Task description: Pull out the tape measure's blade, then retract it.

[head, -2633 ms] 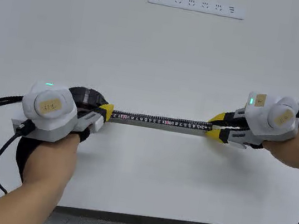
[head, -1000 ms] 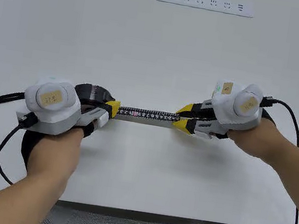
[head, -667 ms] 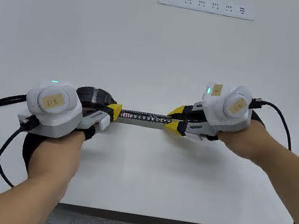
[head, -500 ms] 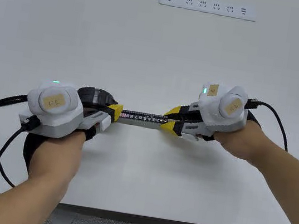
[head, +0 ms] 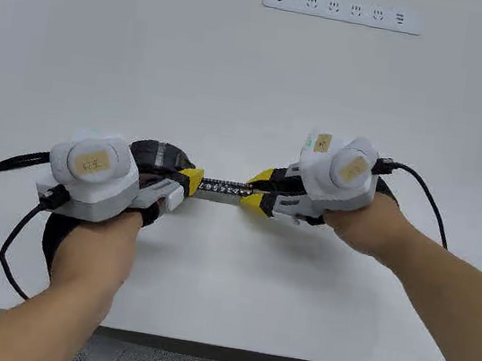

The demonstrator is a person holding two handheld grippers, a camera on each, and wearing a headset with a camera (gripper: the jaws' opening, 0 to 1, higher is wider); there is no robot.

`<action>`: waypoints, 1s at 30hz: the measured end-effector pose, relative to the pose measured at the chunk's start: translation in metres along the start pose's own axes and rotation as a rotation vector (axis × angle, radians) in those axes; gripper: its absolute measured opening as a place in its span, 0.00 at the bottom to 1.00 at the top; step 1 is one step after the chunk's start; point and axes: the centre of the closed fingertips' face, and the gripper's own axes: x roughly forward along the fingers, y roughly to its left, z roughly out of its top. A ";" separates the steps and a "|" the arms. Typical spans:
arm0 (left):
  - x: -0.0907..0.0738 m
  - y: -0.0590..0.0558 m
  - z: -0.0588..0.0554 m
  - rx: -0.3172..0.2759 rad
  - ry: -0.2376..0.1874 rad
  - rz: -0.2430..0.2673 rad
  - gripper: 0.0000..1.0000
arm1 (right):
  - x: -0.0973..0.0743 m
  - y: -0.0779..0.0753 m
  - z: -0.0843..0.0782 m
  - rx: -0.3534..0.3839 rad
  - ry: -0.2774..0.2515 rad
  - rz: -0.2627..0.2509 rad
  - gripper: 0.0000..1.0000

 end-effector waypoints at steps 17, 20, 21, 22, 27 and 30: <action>-0.001 0.000 0.000 -0.017 0.002 -0.017 0.61 | 0.023 0.005 0.020 0.012 -0.039 0.013 0.11; -0.002 0.000 0.000 -0.019 0.003 -0.020 0.61 | 0.029 0.005 0.025 0.021 -0.050 0.017 0.11; -0.002 0.000 0.000 -0.020 0.003 -0.020 0.61 | 0.031 0.006 0.027 0.019 -0.049 0.017 0.11; -0.002 0.000 0.001 -0.021 0.003 -0.021 0.61 | 0.033 0.007 0.029 0.016 -0.050 0.019 0.11; -0.001 0.000 0.001 -0.023 0.001 -0.024 0.61 | 0.039 0.008 0.033 0.009 -0.052 0.023 0.11; -0.001 0.000 0.001 -0.024 0.002 -0.023 0.61 | 0.041 0.009 0.035 0.002 -0.054 0.023 0.11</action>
